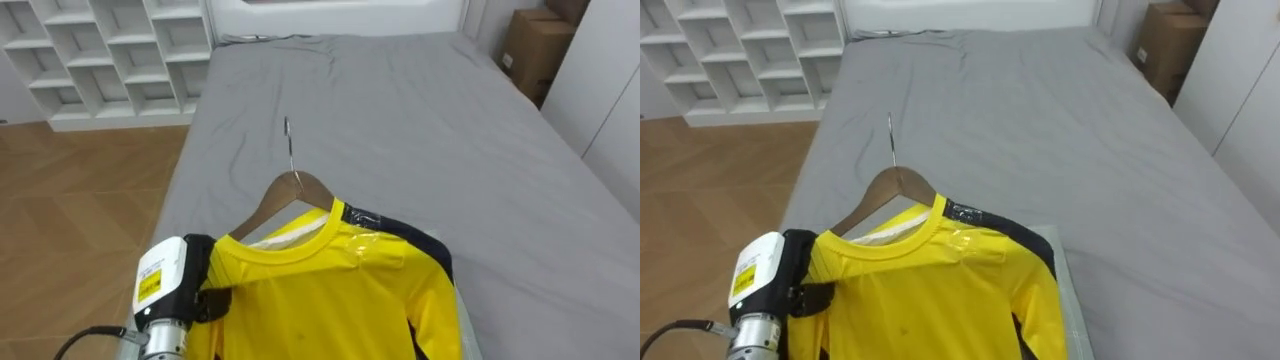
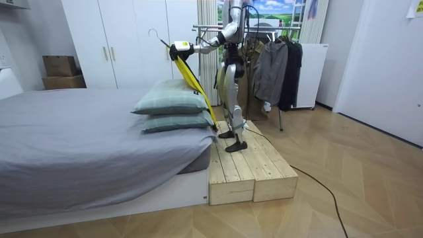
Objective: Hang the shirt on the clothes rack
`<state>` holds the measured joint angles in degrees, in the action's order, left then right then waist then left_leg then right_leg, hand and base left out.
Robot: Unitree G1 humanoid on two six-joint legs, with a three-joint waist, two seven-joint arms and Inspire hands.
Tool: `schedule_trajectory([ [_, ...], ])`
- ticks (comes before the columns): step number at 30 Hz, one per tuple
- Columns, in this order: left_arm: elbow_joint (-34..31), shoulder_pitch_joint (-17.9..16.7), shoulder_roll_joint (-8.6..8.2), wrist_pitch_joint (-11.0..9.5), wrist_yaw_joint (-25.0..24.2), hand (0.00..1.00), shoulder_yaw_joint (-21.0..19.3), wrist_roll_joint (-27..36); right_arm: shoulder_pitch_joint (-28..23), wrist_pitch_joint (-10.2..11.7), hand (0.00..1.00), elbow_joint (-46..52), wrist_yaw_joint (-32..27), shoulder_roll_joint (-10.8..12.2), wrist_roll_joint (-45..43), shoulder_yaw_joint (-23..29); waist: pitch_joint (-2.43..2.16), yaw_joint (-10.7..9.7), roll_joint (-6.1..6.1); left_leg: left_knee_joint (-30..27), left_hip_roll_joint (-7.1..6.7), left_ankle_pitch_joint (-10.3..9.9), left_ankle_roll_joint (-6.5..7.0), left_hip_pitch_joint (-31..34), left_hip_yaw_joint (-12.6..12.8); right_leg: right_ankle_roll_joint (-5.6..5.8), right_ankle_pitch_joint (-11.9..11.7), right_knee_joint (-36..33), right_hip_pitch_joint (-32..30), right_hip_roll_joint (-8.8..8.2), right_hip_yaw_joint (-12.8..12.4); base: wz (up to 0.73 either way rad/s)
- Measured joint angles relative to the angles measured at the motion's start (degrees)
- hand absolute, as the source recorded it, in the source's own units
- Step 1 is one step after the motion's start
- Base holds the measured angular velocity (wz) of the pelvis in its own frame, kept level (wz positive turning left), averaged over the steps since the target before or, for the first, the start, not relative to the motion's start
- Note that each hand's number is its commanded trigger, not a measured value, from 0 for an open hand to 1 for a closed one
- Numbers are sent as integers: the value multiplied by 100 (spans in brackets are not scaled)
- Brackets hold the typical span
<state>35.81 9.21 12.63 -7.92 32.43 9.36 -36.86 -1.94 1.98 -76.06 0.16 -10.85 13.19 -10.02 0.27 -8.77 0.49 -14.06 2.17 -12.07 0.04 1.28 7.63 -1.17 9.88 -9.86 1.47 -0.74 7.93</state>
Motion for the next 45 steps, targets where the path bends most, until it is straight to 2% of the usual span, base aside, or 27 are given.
schedule_trajectory([
  [11, -161, -7, 5, -109, 350, 100, -1, -156, -70, 45, 0, -78, 2, 4, -48, 178, 3, -33, 16, -42, -4, -1, 0, -64, 1, 2, -5, 92, 128, 6, 2, 0],
  [19, -161, -202, 6, -108, 564, 100, 4, -149, -94, 35, 0, -76, -15, -28, -201, 251, -23, -38, 91, 27, -8, 0, 0, -130, 26, 2, -10, 112, 161, 11, -61, -1],
  [26, -161, -244, 17, -108, 598, 100, 3, -129, -58, -21, 0, -93, -209, -28, -532, 255, -16, -35, 86, 143, -29, 0, -1, -222, 29, 8, -6, 121, 208, 3, -33, 0],
  [29, -172, -249, 18, -108, 598, 100, 3, -85, -49, -28, 0, -170, -394, -31, -707, 275, 8, -28, 42, 149, -47, 0, -1, -267, 17, 29, 8, 123, 247, -9, -66, 0],
  [35, -352, -270, 49, -108, 643, 100, 2, -98, -85, -35, 0, -186, -1016, -33, -1179, 691, 11, -34, 17, 164, -68, 0, 1, -249, 23, 45, 17, 121, 201, -22, -60, -1],
  [37, -529, -283, 87, -104, 739, 100, 6, -139, -109, -39, 0, -149, -1423, -60, -1620, 930, 6, -44, 13, 162, -68, 0, 1, -249, 24, 45, 17, 114, 171, -23, -64, -4],
  [40, -625, -288, 124, -99, 961, 100, 45, -90, -97, -48, 0, -80, -2050, -135, -2380, 958, -19, -36, 23, 168, -62, 1, 2, -260, 47, 44, 16, 94, 184, -13, -123, -9],
  [45, -823, -289, 217, -82, 1044, 100, 162, -73, 27, -27, 0, 263, -3106, -191, -3088, 1082, -21, -22, -3, 174, -49, 1, 2, -294, 99, 41, 14, 13, 154, -7, -150, -5],
])
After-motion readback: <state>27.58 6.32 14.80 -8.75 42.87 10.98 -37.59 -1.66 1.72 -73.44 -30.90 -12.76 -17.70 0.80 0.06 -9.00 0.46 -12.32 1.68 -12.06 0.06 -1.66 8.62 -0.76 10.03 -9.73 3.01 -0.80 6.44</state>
